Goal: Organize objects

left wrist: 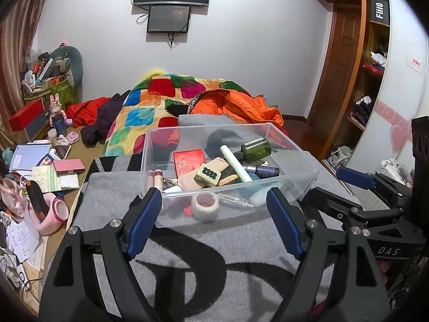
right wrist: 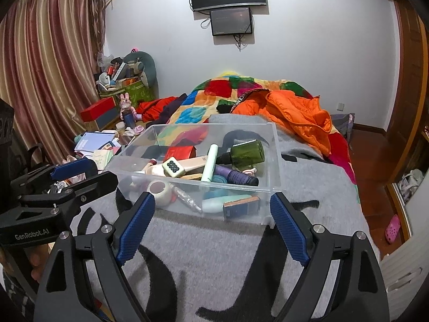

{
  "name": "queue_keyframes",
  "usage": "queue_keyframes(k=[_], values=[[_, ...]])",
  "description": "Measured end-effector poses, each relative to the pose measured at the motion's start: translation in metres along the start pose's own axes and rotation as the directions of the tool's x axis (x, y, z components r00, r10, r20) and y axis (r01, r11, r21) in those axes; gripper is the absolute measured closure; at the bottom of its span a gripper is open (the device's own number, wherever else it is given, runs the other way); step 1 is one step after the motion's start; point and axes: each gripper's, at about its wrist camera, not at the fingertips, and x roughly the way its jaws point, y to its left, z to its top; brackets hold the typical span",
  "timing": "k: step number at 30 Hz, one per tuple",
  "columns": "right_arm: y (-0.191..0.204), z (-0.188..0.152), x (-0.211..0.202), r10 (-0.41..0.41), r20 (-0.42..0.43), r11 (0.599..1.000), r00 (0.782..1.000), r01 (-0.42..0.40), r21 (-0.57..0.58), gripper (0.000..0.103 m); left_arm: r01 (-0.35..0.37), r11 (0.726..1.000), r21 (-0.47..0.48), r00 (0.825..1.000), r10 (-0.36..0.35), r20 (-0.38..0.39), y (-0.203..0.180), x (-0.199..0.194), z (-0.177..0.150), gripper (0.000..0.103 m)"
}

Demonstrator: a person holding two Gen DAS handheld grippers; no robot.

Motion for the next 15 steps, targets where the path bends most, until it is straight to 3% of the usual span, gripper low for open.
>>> queue_keyframes(k=[15], values=[[-0.0015, -0.0015, 0.0012, 0.004, -0.013, 1.000, 1.000, -0.004, 0.013, 0.017, 0.004, 1.000, -0.015, 1.000, -0.004, -0.013, 0.0007, -0.0007, -0.0044, 0.021]])
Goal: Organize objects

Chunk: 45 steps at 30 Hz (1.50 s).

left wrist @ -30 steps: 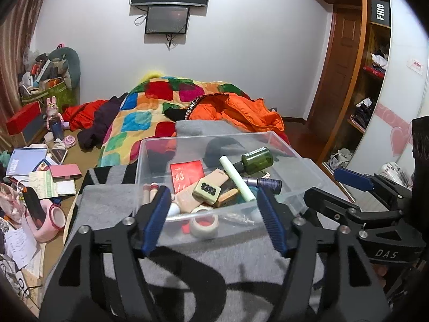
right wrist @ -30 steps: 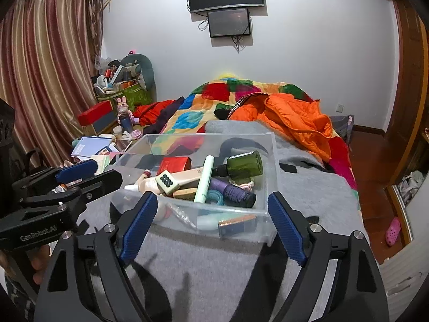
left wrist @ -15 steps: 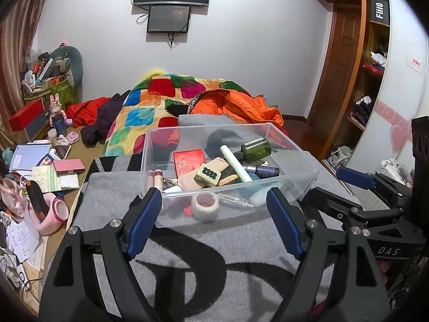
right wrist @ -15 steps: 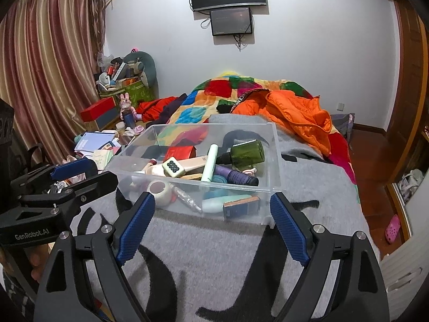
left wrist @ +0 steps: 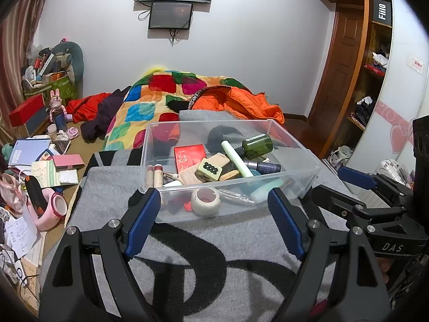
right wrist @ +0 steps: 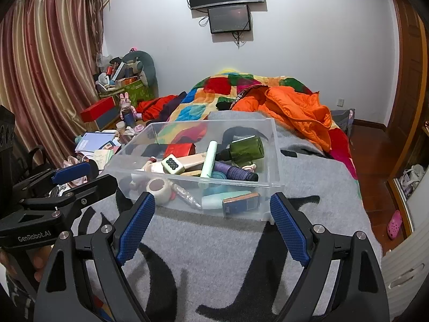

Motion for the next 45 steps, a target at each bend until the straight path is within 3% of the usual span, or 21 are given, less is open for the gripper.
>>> queue_keyframes(k=[45], values=[[-0.0018, -0.0052, 0.0028, 0.005, -0.013, 1.000, 1.000, -0.004, 0.021, 0.017, 0.026, 0.999, -0.026, 1.000, -0.026, -0.011, 0.0013, 0.0026, -0.0019, 0.021]])
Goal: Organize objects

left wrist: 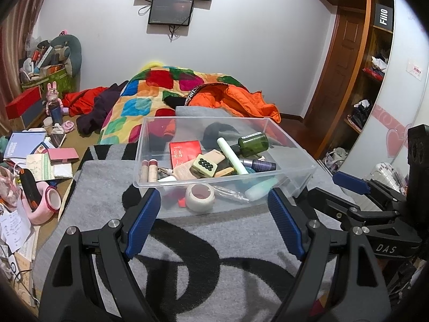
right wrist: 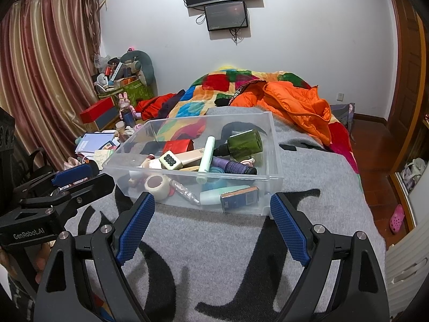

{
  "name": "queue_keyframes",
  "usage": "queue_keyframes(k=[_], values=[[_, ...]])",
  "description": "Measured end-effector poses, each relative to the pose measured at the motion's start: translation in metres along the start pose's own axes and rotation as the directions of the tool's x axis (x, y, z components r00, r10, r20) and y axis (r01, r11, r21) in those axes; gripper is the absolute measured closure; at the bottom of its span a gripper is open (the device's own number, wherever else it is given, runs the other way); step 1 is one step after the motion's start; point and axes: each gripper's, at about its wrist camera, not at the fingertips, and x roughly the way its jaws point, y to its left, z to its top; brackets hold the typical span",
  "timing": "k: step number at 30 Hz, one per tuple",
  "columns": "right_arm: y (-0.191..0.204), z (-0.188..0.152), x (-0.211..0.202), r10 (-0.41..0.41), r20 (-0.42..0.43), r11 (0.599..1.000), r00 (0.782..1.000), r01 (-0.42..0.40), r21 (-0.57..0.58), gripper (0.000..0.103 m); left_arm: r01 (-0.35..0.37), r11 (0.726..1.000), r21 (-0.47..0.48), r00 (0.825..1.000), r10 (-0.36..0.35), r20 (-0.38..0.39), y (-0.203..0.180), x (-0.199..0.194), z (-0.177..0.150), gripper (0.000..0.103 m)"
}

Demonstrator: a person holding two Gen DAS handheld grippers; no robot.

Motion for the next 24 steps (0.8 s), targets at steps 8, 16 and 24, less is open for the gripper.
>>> queue_keyframes(k=[8, 16, 24], values=[[-0.0011, 0.0001, -0.0012, 0.001, 0.002, 1.000, 1.000, -0.001, 0.005, 0.017, 0.020, 0.999, 0.029, 1.000, -0.020, 0.003, -0.0085, -0.0037, -0.0003, 0.021], [-0.0029, 0.0002, -0.0017, 0.001, -0.001, 1.000, 1.000, -0.001, 0.012, 0.016, 0.019, 1.000, 0.018, 1.000, -0.019, -0.003, -0.0081, -0.0016, -0.0026, 0.021], [-0.0042, -0.0003, -0.0024, 0.001, -0.002, 1.000, 1.000, -0.001, 0.016, 0.016, 0.003, 1.000, 0.027, 1.000, -0.003, 0.018, -0.0102, -0.0056, -0.0019, 0.021]])
